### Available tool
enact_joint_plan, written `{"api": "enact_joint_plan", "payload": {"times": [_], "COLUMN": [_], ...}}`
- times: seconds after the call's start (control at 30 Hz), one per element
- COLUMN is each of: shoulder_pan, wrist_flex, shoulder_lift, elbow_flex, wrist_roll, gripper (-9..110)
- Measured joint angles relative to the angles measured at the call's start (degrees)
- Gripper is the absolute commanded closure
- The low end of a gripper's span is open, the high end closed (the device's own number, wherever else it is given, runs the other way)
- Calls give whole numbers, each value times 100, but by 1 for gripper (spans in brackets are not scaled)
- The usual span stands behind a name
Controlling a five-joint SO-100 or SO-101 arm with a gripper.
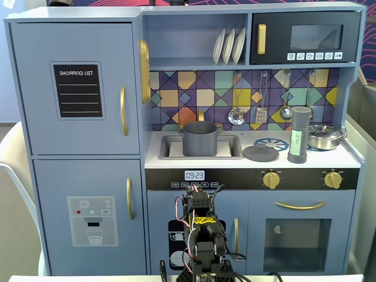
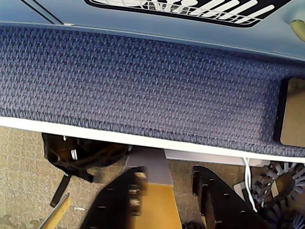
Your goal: Put salt in the gray recipient
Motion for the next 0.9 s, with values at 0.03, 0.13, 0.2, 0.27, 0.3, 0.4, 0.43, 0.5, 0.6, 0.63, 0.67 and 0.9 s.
{"api": "enact_joint_plan", "payload": {"times": [0.03,0.13,0.2,0.27,0.3,0.4,0.43,0.5,0.6,0.63,0.67,0.9], "shoulder_pan": [0,-18,-70,-123,-114,132,272,650,1406,1696,1986,4034], "wrist_flex": [0,0,0,0,-9,-35,-35,-44,-70,-114,-167,-1002], "shoulder_lift": [0,0,0,0,0,-18,-97,-299,-536,-571,-598,-1090], "elbow_flex": [0,0,0,0,0,-35,-123,-457,-1151,-1415,-1652,-3129], "wrist_roll": [0,0,-26,-44,-62,-211,-246,-272,-316,-396,-483,-932], "gripper": [96,101,101,101,101,101,101,101,101,101,101,101]}}
